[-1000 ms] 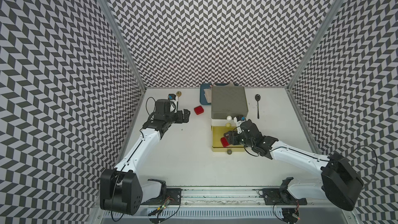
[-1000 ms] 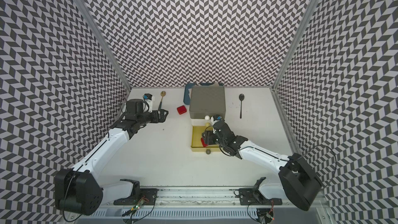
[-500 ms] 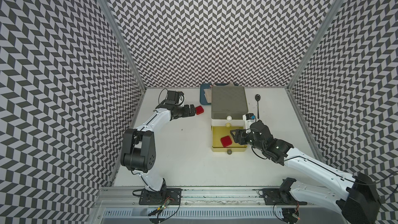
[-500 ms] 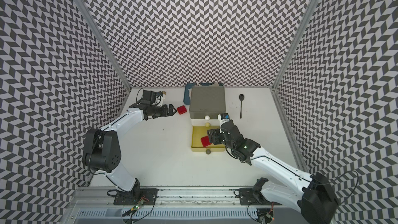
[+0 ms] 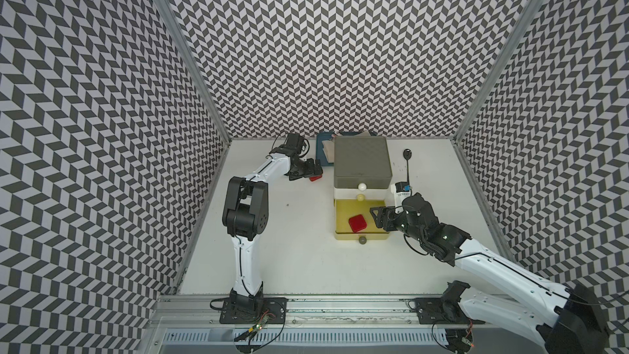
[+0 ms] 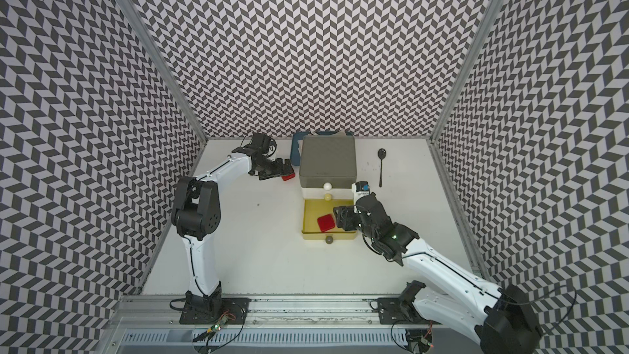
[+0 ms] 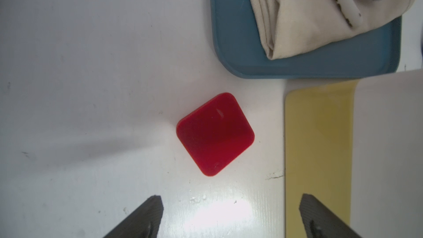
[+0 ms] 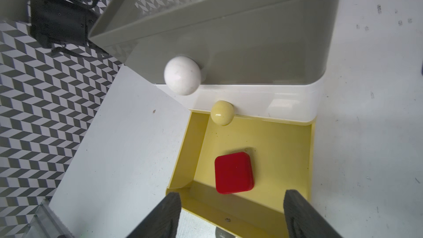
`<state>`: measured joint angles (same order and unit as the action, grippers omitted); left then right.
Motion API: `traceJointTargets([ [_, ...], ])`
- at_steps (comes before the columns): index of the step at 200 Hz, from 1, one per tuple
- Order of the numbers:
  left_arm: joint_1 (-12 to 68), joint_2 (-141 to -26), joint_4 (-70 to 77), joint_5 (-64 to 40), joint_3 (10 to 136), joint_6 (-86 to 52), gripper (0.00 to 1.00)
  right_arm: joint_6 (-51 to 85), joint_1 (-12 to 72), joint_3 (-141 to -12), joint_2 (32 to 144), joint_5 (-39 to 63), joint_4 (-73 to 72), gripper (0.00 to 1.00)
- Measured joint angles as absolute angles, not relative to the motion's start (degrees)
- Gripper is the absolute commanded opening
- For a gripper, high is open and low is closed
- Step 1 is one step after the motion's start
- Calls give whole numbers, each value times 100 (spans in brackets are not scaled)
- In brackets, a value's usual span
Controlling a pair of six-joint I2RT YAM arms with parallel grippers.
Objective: Place the brooch boxes into the drawer by color
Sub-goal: Pick up the brooch box from the center of the board.
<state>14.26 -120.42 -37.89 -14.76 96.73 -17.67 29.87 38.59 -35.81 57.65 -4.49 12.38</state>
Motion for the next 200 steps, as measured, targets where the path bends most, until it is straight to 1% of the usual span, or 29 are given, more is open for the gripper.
traceJointTargets([
  [40,1468,-12484,-4163,-1302,10302,-1767,100,2888,3610,-3481,5758,-311,1245,76],
  [143,1688,-13286,-4807,-856,11214,-1758,100,2687,3280,-3358,5784,-12,1194,76],
  [181,1691,-13509,-4995,-690,11542,-1726,97,2630,3221,-3356,5784,47,1190,76],
  [200,1688,-13557,-5081,-622,11544,-1712,93,2606,3188,-3356,5784,84,1190,77],
])
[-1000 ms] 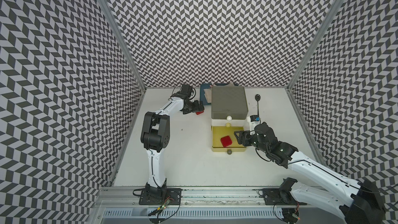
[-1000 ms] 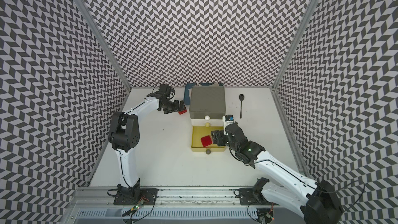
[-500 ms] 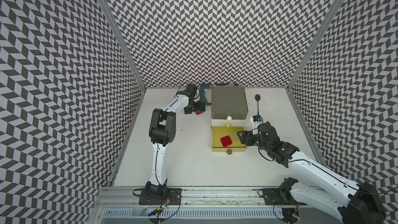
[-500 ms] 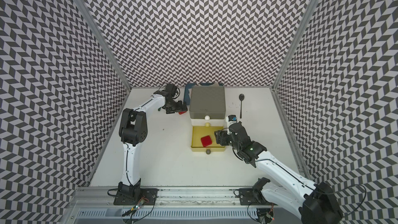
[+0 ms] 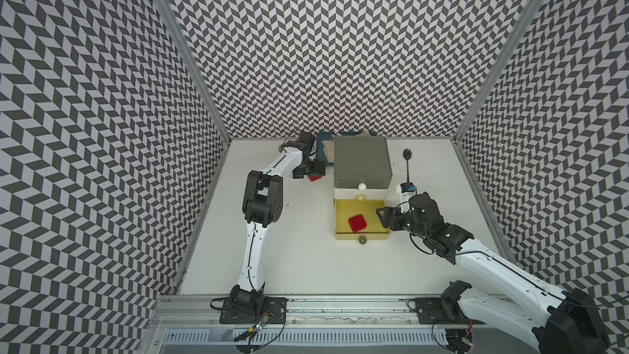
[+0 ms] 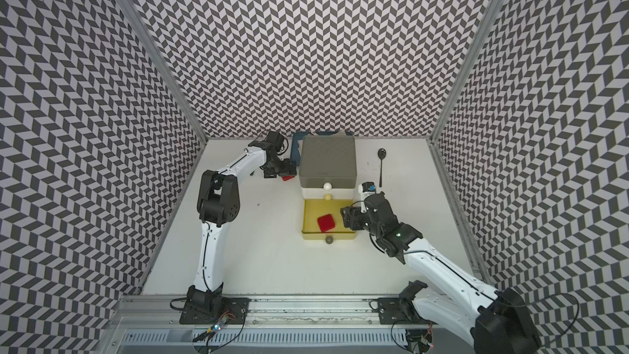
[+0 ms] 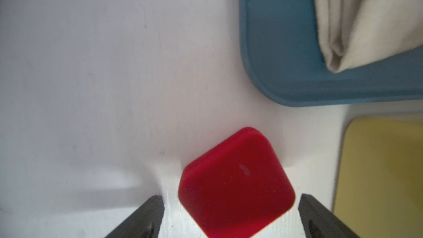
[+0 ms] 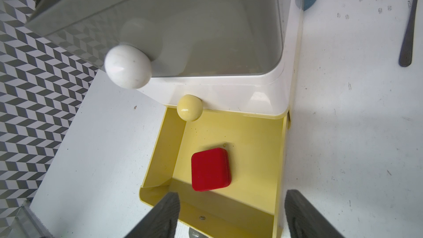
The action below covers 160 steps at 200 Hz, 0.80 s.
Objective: Place the brooch boxes into the drawer by color
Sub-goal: Pick up the brooch box from the center of the board.
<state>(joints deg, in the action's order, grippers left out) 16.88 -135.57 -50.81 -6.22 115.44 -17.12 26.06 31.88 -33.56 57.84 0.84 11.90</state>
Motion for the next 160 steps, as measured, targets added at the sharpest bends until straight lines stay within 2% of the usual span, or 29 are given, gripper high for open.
traceJointTargets([
  [48,1691,-13611,-5164,-556,11633,-1653,84,2585,3131,-3356,5784,126,1194,76],
  [107,1691,-13620,-5196,-460,11633,-1632,78,2550,3129,-3356,5778,148,1199,77],
  [121,1691,-13620,-5203,-419,11633,-1619,73,2550,3129,-3356,5778,172,1201,77],
  [151,1691,-13625,-5231,-364,11636,-1608,70,2547,3129,-3356,5776,198,1201,77],
  [160,1691,-13640,-5236,-362,11649,-1603,65,2547,3129,-3356,5776,200,1203,77],
])
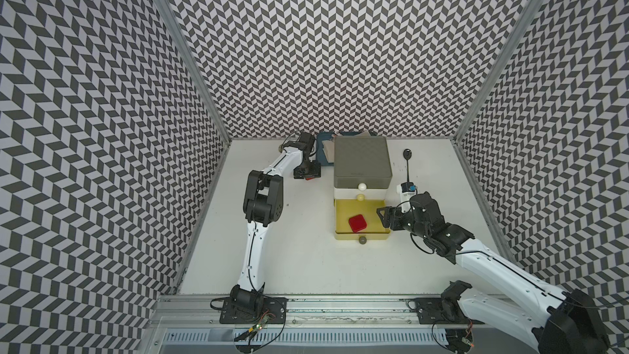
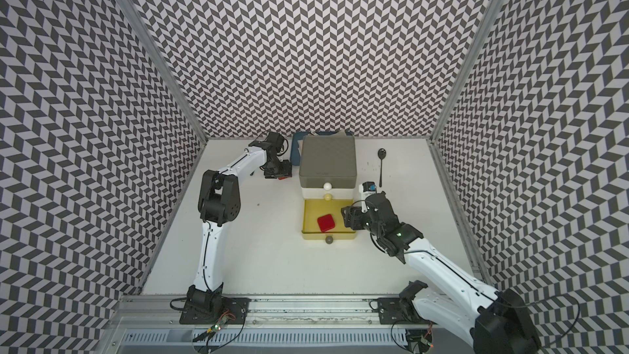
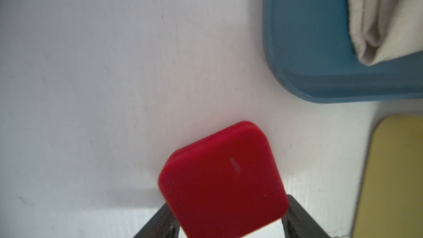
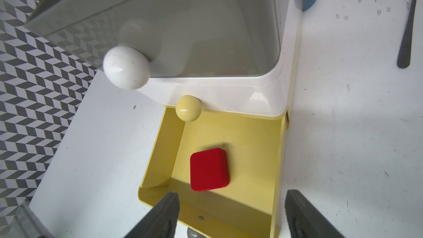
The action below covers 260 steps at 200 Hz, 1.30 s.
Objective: Place the brooch boxes into the drawer by color
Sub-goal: Pick up the brooch box from the center of the board.
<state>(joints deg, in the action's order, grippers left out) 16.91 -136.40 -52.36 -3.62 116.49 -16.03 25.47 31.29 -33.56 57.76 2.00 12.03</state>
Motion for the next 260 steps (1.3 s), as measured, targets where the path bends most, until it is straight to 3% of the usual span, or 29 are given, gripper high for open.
traceJointTargets([
  [70,1691,-13681,-5238,-303,11721,-1594,61,2550,3120,-3356,5776,239,1210,77],
  [129,1708,-13432,-4943,-183,11251,-1525,51,2550,3120,-3356,5776,349,1223,77],
  [184,1728,-12562,-4521,-89,10003,-1457,49,2550,3120,-3439,5828,486,1391,77],
  [260,1959,-10123,-3616,40,7800,-1221,47,2550,3120,-3607,5819,663,1507,77],
])
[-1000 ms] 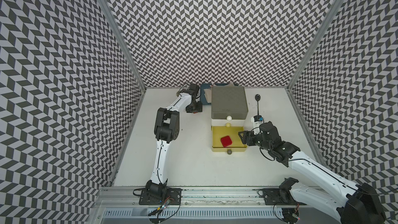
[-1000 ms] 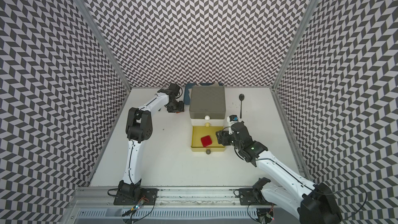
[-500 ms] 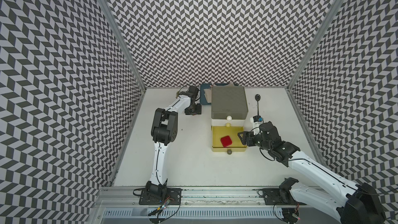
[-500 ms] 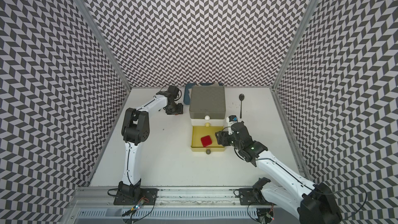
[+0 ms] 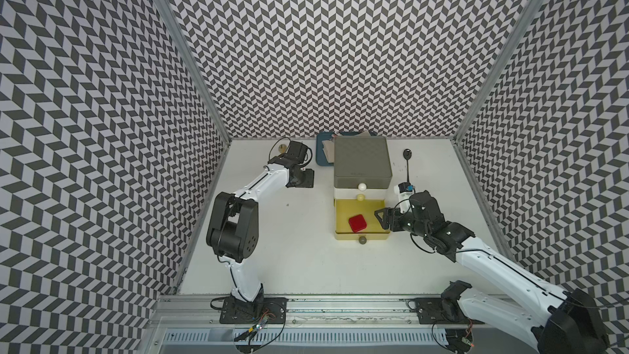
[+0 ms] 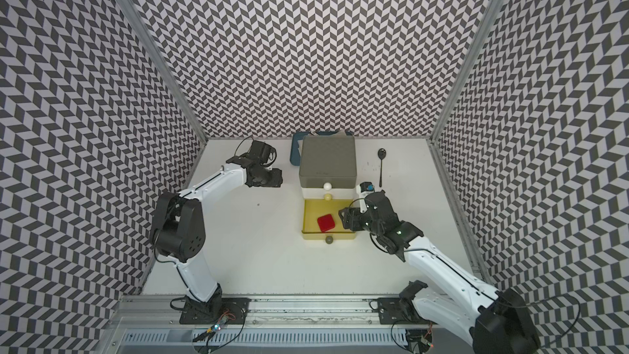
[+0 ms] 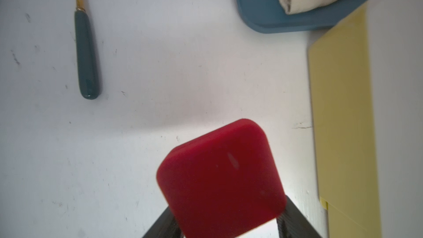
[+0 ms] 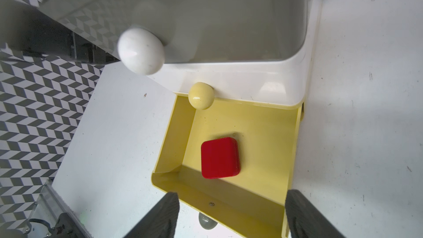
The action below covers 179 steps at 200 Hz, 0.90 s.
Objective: Place the brooch boxes into the drawer by color
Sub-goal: Pick up the brooch box from the center of the board.
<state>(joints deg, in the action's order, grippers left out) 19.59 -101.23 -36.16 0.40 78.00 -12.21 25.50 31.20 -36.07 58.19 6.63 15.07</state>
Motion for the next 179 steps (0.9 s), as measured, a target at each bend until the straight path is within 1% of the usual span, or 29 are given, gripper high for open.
traceJointTargets([
  [46,2174,-8632,-2993,12,6698,-823,46,2443,3120,-4222,5846,910,1636,77],
  [84,2239,-7623,-2379,-360,6093,-440,43,2335,3120,-4840,5861,1162,1885,78],
  [122,2851,-6667,-1695,-454,5288,-5,41,2300,3120,-5616,6088,1653,2134,79],
  [148,3151,-6191,-1409,-576,5006,222,41,2329,3166,-6163,6401,2056,2143,79],
  [179,3452,-6005,-1192,-565,5004,443,41,2362,3369,-6661,6796,2270,2213,74],
])
